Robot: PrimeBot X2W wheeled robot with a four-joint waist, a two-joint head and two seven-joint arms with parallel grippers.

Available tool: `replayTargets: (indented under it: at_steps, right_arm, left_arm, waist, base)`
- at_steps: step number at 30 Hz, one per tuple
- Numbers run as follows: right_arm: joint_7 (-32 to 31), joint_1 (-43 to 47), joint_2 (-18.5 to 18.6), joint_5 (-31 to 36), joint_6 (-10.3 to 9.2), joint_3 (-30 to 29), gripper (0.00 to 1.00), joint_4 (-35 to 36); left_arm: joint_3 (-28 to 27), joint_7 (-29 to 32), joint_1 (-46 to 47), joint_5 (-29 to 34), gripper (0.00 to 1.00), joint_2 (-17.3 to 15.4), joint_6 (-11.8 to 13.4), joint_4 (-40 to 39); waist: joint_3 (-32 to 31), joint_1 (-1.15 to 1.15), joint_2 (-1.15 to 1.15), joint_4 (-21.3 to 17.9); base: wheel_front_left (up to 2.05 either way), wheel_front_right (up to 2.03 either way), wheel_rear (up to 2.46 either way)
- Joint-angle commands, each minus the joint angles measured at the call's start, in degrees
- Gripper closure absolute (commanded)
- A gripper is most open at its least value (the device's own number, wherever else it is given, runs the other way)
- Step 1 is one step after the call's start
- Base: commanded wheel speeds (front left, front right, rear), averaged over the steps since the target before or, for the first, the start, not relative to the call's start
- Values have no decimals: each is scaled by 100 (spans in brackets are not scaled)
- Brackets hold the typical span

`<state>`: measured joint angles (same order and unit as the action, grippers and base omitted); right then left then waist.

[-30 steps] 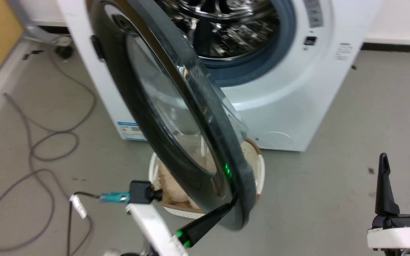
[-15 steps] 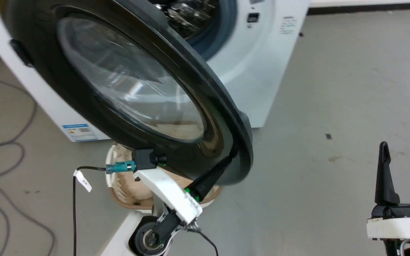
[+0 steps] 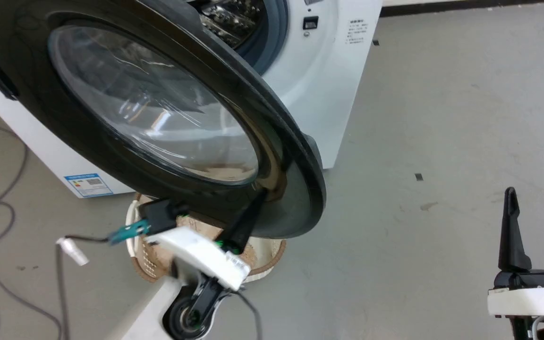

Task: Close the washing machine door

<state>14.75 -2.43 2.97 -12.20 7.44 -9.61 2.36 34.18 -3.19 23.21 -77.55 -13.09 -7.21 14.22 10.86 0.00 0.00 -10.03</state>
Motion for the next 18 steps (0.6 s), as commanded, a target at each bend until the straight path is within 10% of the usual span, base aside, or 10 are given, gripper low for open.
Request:
replayTargets:
  at_steps: [1,7,18]
  right_arm:
    - [25,0,-10,2,5,-27,0,-11]
    - [25,41,-10,113,5,-118,0,53]
    - [25,-187,-10,446,5,-73,0,464]
  left_arm:
    - [105,-315,-60,250,0,-156,-27,14]
    - [-35,-1163,-179,1615,0,-572,91,499]
    - [-2602,-1179,-1228,5798,0,-112,1856,-1137]
  waist:
    - [-73,0,0,63]
    - [-286,0,0,284]
    - [-445,0,0,688]
  base:
    - [0,0,0]
    - [0,0,0]
    - [0,0,0]
